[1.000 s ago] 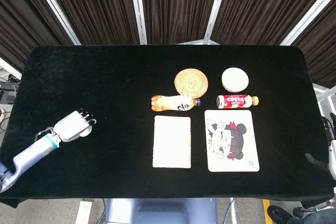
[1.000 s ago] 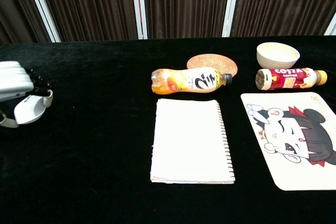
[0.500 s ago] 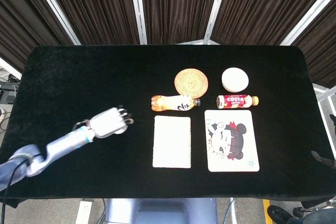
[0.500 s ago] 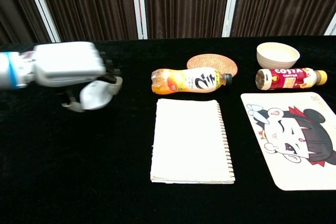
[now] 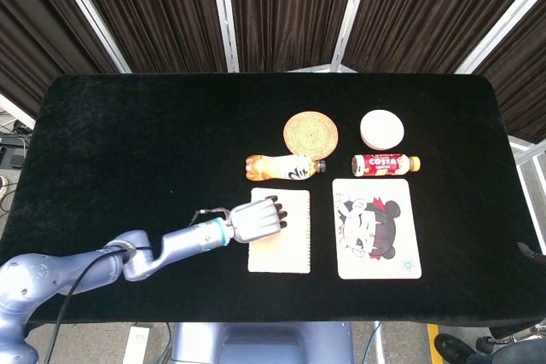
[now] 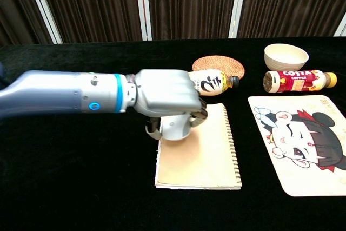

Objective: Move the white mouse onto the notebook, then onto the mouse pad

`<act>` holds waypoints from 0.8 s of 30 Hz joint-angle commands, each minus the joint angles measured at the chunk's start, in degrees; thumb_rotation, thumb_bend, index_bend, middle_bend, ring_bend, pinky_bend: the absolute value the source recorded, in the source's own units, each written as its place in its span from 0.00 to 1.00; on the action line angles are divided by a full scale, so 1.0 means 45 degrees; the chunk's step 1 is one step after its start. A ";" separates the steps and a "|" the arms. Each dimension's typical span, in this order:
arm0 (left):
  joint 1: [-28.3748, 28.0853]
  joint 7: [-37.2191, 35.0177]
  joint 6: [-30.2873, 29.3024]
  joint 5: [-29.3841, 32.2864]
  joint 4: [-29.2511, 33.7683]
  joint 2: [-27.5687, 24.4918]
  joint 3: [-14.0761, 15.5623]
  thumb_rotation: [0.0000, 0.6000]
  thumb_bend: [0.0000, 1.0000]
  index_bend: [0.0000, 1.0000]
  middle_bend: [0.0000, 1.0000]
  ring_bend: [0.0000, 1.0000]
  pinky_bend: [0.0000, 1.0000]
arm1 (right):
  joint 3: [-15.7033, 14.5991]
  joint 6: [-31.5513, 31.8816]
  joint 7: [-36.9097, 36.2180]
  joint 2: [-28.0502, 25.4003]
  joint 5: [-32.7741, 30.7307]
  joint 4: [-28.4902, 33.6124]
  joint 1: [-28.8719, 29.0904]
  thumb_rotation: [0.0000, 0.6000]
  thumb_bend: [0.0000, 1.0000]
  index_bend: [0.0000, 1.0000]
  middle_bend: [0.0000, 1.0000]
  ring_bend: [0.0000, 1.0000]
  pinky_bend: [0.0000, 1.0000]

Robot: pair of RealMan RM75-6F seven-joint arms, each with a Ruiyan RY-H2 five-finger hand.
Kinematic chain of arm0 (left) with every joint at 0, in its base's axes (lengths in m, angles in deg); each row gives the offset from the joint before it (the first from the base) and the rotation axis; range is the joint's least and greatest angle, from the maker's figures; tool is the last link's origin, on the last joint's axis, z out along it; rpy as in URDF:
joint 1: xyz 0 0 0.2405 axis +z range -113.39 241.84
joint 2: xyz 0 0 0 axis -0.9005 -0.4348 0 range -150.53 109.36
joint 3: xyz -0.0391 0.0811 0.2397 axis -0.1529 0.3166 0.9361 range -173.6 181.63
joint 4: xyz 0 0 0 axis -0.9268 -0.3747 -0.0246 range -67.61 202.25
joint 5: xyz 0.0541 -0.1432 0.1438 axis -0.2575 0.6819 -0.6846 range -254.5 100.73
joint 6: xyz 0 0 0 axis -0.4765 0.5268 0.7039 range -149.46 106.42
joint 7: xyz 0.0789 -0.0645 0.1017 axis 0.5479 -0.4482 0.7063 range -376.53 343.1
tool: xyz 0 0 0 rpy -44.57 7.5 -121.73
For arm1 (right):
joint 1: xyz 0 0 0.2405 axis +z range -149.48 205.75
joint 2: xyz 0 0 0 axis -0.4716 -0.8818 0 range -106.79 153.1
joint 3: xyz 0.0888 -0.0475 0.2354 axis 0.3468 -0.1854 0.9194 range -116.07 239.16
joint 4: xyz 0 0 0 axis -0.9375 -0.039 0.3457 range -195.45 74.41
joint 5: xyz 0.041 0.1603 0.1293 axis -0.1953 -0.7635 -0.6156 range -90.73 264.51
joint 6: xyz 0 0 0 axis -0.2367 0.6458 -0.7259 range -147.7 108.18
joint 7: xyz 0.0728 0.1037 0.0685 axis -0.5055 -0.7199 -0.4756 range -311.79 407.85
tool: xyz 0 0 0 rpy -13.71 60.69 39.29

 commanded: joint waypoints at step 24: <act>0.3045 0.2932 -0.3489 0.4352 0.3924 -0.3442 -0.1998 1.00 0.00 0.00 0.00 0.00 0.00 | -0.0310 0.0098 -0.0448 -0.0183 0.0592 0.0130 -0.0179 1.00 0.00 0.07 0.00 0.00 0.00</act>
